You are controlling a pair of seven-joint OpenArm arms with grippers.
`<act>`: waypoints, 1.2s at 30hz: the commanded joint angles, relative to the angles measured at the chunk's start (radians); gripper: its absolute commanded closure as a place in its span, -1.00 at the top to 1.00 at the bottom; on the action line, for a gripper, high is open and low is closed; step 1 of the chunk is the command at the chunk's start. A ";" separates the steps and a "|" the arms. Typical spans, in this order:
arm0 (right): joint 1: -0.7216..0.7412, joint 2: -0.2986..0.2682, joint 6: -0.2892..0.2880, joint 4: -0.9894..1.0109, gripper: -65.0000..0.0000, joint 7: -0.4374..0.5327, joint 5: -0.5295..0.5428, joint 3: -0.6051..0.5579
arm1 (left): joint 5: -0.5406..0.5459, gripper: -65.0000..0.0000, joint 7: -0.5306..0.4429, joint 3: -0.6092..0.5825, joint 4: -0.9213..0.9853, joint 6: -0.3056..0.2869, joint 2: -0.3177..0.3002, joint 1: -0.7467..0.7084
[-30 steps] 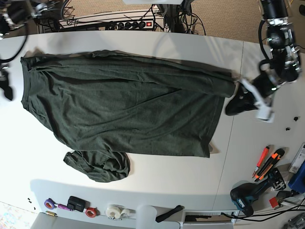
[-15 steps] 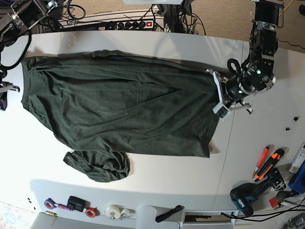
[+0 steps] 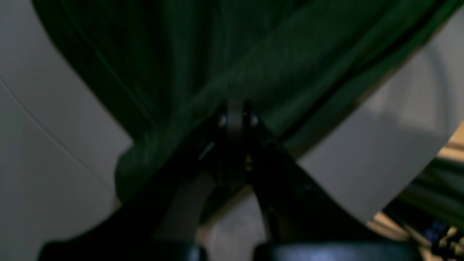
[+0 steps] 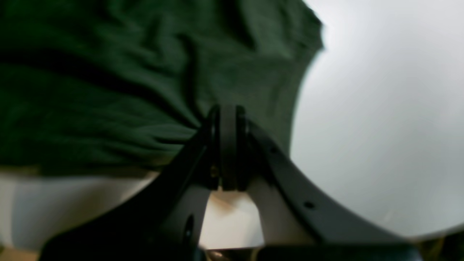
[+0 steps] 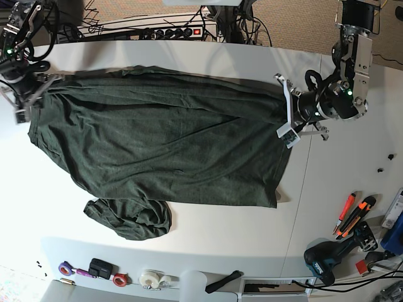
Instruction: Layout the t-shirt on the table in an organized manner, then fold the t-shirt properly
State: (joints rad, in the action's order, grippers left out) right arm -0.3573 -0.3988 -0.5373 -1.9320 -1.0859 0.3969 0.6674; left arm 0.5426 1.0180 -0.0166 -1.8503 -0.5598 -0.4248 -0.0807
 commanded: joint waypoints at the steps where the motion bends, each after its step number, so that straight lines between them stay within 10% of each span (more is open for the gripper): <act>1: 0.005 -0.025 0.068 -0.017 -1.00 0.019 0.020 0.031 | 0.012 -1.00 -0.053 0.008 -0.017 0.036 -0.010 0.011; 5: 0.027 0.043 0.194 -0.017 -1.00 0.021 0.108 0.197 | 0.077 -1.00 -0.170 0.083 -0.017 0.205 -0.010 0.005; 10: 0.050 0.207 0.165 -0.016 -1.00 0.016 0.305 0.513 | 0.270 -1.00 -0.142 0.346 -0.015 0.166 -0.002 -0.046; 13: 0.037 0.250 0.141 -0.016 -1.00 -0.023 0.393 0.621 | 0.399 -0.53 -0.086 0.502 -0.015 0.159 -0.002 -0.105; 17: -0.010 0.272 0.098 -0.013 -1.00 -0.046 0.436 0.629 | 0.510 -0.09 -0.009 0.614 -0.014 0.156 -0.002 -0.208; 21: -0.026 0.274 0.068 0.075 -0.18 -0.070 0.454 0.583 | 0.564 -0.07 0.002 0.602 0.010 0.155 0.017 -0.294; 36: 0.031 0.266 0.021 0.429 -0.15 -0.080 0.623 0.552 | 0.692 -0.07 0.023 0.595 0.164 0.090 0.053 -0.304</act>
State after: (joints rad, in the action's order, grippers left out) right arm -0.3225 -0.1162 -0.5056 -1.4910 -1.1763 1.0088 1.2152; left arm 1.2041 1.0550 0.5709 -1.6733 -0.4637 -0.3550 -0.3866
